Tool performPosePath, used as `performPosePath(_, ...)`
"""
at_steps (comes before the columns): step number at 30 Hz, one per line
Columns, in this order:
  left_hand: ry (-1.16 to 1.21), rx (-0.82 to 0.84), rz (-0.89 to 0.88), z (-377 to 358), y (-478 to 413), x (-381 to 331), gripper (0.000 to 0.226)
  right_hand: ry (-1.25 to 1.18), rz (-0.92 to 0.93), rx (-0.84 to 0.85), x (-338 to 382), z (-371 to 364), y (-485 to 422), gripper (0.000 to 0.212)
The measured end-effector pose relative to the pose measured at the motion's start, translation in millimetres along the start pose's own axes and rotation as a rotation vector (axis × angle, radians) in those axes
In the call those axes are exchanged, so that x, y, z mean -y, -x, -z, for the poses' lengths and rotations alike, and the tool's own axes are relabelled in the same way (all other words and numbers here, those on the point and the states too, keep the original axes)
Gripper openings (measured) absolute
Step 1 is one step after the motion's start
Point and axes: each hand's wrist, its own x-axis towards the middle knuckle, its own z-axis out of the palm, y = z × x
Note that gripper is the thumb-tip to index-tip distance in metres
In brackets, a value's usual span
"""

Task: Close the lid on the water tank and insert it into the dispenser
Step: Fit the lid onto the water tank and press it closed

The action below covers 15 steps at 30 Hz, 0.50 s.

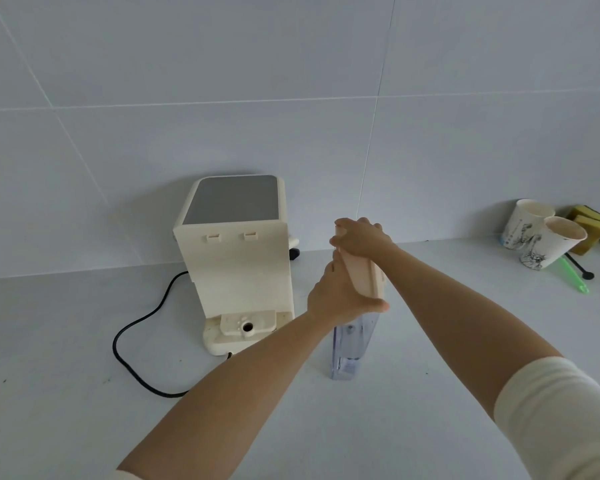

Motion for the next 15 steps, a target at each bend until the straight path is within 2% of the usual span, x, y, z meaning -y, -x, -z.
performPosePath(7, -0.122, 0.177, -0.045, 21, -5, 5, 0.096, 0.044, -0.103, -0.057, -17, 4, 3, 0.052)
performPosePath(11, -0.202, 0.221, -0.083, 37, -8, 10, 0.067, 0.057, -0.151, -0.061, -32, 10, 4, 0.041)
performPosePath(15, -0.192, 0.224, -0.093, 53, -12, 15, 0.057, 0.035, -0.166, -0.065, -49, 14, 9, 0.043)
